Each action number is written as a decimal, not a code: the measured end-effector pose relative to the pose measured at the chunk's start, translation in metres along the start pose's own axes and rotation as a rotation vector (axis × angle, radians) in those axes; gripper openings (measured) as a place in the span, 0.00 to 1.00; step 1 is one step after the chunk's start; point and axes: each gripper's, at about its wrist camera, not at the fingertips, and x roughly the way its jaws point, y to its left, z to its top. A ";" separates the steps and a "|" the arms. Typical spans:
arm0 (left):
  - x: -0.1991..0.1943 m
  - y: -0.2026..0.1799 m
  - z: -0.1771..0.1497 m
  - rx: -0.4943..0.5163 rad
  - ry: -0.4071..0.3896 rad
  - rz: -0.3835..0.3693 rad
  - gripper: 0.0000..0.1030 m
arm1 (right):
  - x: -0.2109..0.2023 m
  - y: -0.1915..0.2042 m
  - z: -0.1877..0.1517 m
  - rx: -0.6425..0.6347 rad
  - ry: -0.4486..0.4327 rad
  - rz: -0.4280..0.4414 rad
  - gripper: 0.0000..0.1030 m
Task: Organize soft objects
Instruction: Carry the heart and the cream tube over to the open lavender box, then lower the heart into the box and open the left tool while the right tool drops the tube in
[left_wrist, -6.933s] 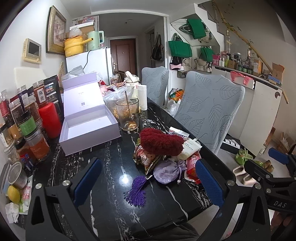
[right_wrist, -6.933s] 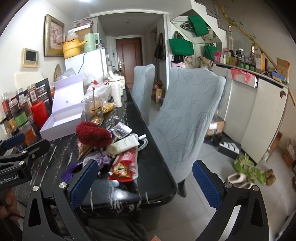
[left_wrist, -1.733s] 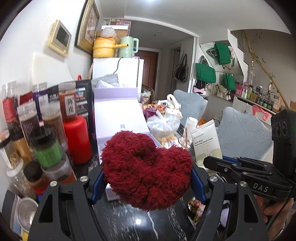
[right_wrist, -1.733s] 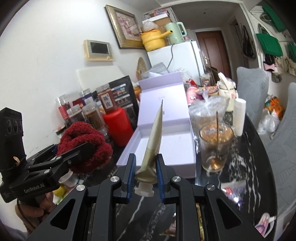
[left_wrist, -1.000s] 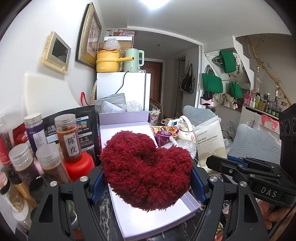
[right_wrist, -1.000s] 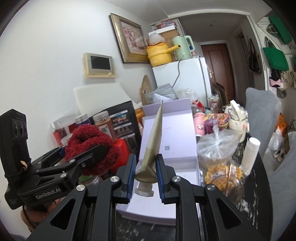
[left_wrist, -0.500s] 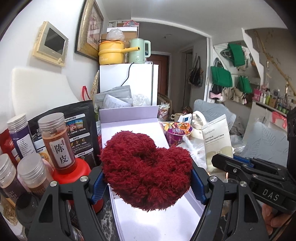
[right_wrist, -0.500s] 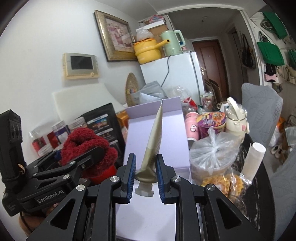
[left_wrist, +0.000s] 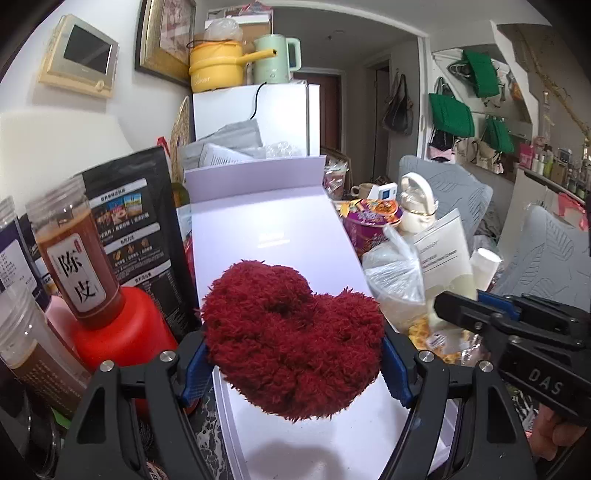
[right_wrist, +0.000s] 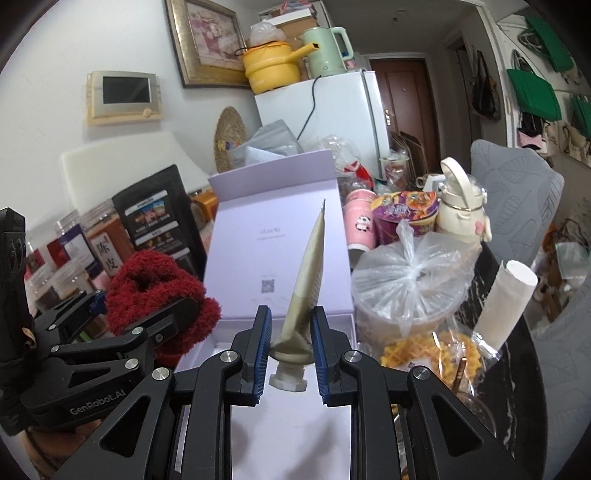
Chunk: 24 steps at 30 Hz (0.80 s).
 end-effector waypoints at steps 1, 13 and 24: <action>0.005 0.002 -0.001 -0.004 0.011 0.009 0.74 | 0.002 0.000 -0.001 -0.004 0.003 -0.006 0.21; 0.043 0.004 -0.018 0.012 0.129 0.044 0.74 | 0.038 -0.002 -0.016 -0.047 0.106 -0.072 0.21; 0.073 0.006 -0.035 0.001 0.224 0.039 0.74 | 0.060 -0.004 -0.029 -0.069 0.172 -0.097 0.21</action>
